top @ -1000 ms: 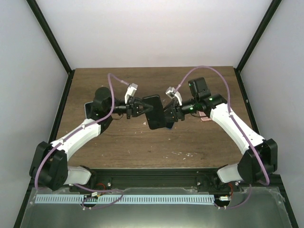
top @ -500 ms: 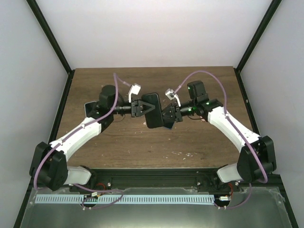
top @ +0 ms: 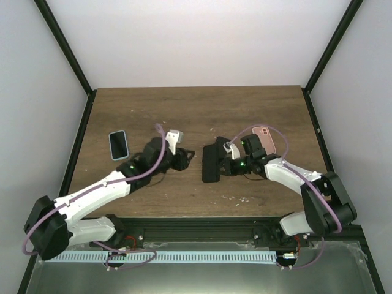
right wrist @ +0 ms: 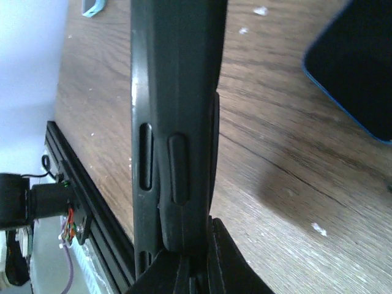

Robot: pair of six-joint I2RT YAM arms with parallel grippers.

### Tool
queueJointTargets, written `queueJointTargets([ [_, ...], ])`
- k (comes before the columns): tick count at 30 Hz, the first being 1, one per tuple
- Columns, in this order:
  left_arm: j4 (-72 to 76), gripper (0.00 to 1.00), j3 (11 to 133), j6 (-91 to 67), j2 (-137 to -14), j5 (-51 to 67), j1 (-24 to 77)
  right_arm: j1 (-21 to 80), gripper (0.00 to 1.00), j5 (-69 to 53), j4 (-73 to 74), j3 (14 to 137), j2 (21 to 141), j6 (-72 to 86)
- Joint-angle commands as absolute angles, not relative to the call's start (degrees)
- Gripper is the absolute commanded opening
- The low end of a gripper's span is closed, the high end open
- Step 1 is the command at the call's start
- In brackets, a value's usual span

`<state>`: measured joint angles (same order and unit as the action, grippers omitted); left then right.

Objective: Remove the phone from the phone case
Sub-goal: Remove the phone case from the phone.

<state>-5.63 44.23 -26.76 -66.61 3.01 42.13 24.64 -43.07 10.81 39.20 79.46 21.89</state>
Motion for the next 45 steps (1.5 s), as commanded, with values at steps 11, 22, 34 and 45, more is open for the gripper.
queueJointTargets([
  [11,-8.5,0.54,43.0,-22.4,-76.7,-16.3,56.1,24.9,0.01,-44.4,-0.8,40.9,88.1,35.7],
  [22,-6.3,0.56,47.3,-12.4,-86.6,-25.6,64.9,25.9,0.01,-47.8,4.7,49.3,101.6,38.6],
  [34,-8.7,0.53,52.6,-10.1,-97.6,-32.2,65.0,25.9,0.01,-49.4,3.7,49.2,102.4,38.5],
  [45,-8.6,0.41,53.9,-7.9,-103.8,-44.3,65.0,25.8,0.01,-49.9,4.3,49.9,103.3,37.9],
])
